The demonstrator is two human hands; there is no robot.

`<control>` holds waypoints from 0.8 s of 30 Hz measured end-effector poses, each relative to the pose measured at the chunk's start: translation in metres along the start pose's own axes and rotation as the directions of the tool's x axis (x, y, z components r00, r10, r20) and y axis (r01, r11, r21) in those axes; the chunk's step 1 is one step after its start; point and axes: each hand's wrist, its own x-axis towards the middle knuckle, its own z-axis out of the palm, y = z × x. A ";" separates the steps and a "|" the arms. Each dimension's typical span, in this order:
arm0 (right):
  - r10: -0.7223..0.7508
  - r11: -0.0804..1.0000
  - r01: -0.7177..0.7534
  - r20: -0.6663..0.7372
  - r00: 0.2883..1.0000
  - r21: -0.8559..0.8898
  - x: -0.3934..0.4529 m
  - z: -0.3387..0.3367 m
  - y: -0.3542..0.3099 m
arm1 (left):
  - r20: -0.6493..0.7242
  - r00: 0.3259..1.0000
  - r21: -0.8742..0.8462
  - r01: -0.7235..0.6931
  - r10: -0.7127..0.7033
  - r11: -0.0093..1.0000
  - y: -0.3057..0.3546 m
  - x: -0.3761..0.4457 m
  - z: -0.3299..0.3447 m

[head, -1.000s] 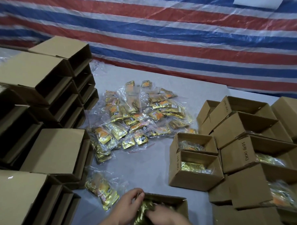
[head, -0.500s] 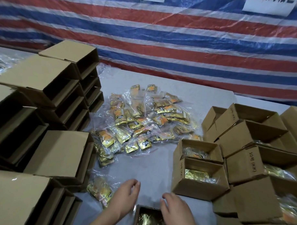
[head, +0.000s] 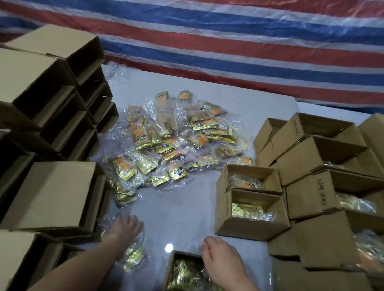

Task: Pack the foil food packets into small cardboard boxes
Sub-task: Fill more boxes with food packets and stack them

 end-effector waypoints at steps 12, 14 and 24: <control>0.035 0.998 -0.036 0.031 0.999 0.047 -0.001 0.001 0.003 | -0.179 0.972 -0.564 0.026 -0.153 0.825 0.012 -0.001 -0.003; 0.054 0.995 -0.060 0.068 0.996 0.083 -0.001 -0.002 0.003 | -0.221 0.956 -0.736 -0.035 -0.192 0.676 0.010 -0.008 -0.045; -0.041 0.241 -0.036 0.047 0.998 0.970 0.007 -0.093 -0.034 | -0.575 0.798 -0.754 -0.603 -0.181 -0.260 0.019 -0.099 -0.217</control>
